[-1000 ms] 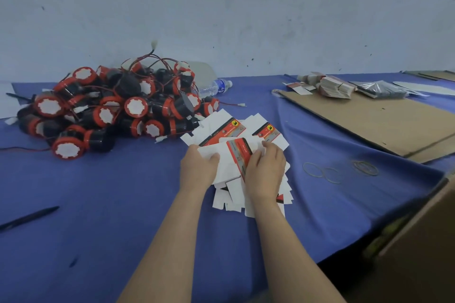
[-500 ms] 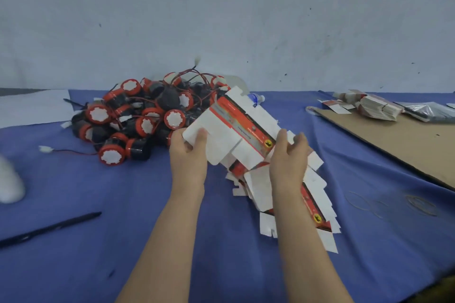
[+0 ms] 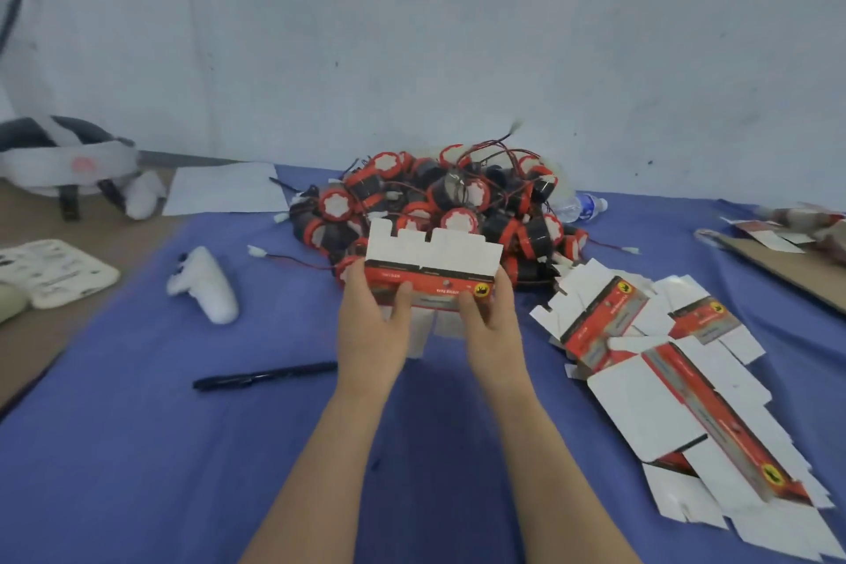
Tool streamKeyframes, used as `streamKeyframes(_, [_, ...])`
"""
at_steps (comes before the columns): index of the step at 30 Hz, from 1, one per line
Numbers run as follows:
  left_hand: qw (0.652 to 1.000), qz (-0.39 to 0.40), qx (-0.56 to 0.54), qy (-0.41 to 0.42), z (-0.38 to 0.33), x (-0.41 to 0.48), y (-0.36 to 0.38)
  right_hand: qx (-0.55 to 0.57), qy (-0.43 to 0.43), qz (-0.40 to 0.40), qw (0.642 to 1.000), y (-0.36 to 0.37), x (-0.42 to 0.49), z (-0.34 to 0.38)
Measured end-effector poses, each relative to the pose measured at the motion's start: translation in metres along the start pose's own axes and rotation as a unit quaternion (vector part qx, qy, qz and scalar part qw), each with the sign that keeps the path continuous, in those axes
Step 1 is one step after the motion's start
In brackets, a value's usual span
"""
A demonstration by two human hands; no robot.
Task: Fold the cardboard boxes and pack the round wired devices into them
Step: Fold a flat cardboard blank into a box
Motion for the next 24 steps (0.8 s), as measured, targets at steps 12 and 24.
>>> streamKeyframes(12, [0.994, -0.003, -0.109, 0.013, -0.008, -0.019, 0.01, -0.01, -0.08, -0.033, 0.996, 0.005, -0.008, 0.006])
streamKeyframes(24, [0.988, -0.121, -0.08, -0.043, 0.005, -0.015, -0.015, -0.05, -0.09, 0.012, 0.995, 0.023, -0.019, 0.005])
Point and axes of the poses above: each hand's wrist, its own x-axis towards the middle knuckle, its own y-axis out of the palm, z = x × y, the point moved 8 cm from there along x, towards the middle knuckle, and after that the axes turned 6 degrees about -z, right-handed, at the moved point
